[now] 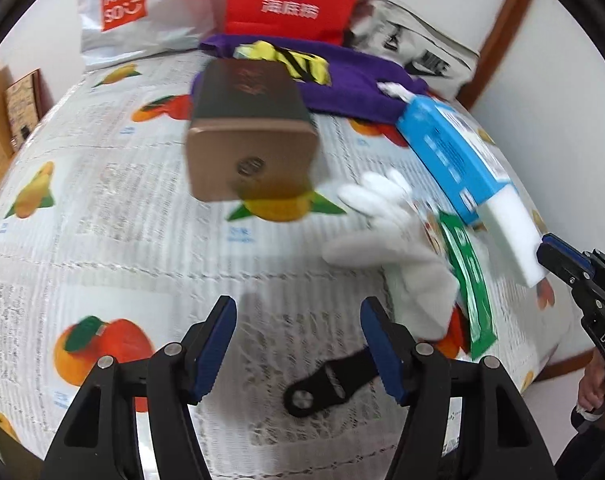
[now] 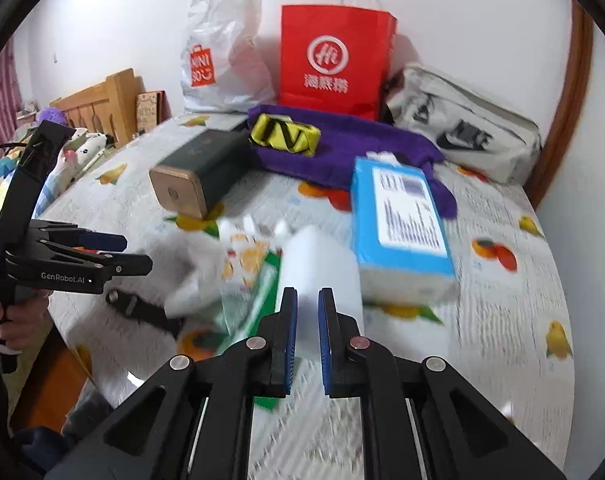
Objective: Organize soft objects
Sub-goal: 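Move both tools back toward the items beside the dark green box, then grasp the white sponge with the right tool while the left tool grasps the black strap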
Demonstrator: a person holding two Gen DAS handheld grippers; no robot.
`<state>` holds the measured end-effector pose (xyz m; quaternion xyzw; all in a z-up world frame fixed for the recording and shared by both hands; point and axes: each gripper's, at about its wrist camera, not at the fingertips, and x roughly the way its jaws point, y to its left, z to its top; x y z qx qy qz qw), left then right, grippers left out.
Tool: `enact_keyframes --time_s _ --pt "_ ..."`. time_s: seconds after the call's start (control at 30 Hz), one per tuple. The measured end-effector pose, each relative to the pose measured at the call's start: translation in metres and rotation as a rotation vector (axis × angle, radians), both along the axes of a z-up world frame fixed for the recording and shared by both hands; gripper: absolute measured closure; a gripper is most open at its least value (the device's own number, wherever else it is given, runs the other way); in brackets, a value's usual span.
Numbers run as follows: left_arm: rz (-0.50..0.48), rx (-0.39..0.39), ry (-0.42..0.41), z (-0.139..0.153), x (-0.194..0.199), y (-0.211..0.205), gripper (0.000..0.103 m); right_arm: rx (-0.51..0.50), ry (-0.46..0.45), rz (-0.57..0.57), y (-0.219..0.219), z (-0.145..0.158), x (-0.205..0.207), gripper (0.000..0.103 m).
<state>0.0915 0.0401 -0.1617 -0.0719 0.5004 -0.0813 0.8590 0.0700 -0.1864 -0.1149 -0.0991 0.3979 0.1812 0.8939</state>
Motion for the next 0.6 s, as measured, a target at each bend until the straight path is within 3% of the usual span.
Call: enact_keyframes --time_s 0.3,0.43,0.47,0.5,0.57,0.6 --pt "-0.171 0.036 -0.007 -0.01 -0.015 -0.026 0.038 -0.034 0.084 -0.079 -0.021 -0.032 -0.006 0.096" --pt "-0.228 0.055 -0.005 -0.01 -0.029 -0.028 0.038 -0.008 0.082 -0.064 -0.022 -0.032 -0.005 0.089" --pt "-0.239 0.059 -0.007 -0.009 -0.031 -0.029 0.038 0.0 0.073 -0.06 -0.022 -0.031 -0.005 0.079" --pt "-0.252 0.066 -0.01 -0.009 -0.033 -0.03 0.038 0.004 0.068 -0.058 -0.022 -0.03 -0.004 0.059" --pt "-0.271 0.094 -0.017 -0.009 -0.036 -0.034 0.038 0.012 0.043 -0.053 -0.023 -0.028 -0.002 0.036" --pt "-0.281 0.105 -0.017 -0.009 -0.036 -0.037 0.038 0.016 0.029 -0.045 -0.022 -0.028 -0.001 0.033"
